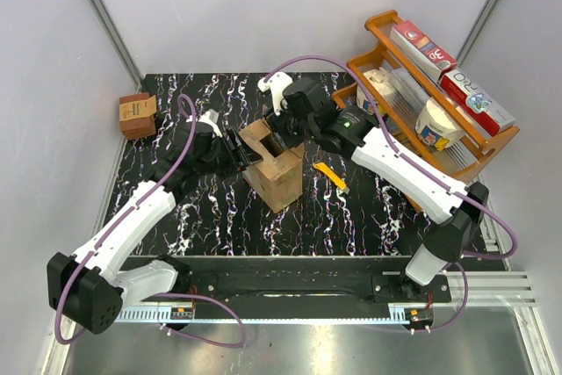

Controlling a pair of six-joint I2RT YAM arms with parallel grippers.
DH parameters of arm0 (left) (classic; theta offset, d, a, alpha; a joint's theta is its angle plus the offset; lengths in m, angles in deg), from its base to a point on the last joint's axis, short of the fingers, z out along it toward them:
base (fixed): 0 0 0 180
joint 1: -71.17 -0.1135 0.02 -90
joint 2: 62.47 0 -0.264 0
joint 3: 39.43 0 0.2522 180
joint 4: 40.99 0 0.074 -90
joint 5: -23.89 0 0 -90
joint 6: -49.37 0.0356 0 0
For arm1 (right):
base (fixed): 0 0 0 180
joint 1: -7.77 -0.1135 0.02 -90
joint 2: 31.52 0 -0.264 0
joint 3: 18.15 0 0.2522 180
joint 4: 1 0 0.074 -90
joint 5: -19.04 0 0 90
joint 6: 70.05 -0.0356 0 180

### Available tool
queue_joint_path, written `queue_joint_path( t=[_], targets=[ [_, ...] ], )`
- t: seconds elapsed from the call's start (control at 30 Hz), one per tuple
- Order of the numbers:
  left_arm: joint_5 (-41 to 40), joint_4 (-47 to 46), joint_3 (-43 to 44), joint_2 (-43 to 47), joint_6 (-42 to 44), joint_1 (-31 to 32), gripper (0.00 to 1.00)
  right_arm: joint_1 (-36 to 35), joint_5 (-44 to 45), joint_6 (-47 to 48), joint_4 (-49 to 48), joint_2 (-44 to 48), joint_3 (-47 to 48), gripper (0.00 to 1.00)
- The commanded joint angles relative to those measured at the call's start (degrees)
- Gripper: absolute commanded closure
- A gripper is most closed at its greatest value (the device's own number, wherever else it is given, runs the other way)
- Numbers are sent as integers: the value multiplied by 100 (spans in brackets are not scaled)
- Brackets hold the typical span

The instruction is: Unpack the express box

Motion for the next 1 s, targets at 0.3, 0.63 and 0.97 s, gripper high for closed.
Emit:
queue_joint_path(
  t=[0.3,0.63,0.97],
  targets=[
    [-70,87,132,-36,85,-32,31,-47,1339,-106,-181,-379,-48,48],
    [-79,87,115,16,67,-32,30,-30,1164,9,-313,-457,-224,37],
    [-61,87,88,25,85,-32,30,-12,531,61,-181,-712,-470,32]
  ],
)
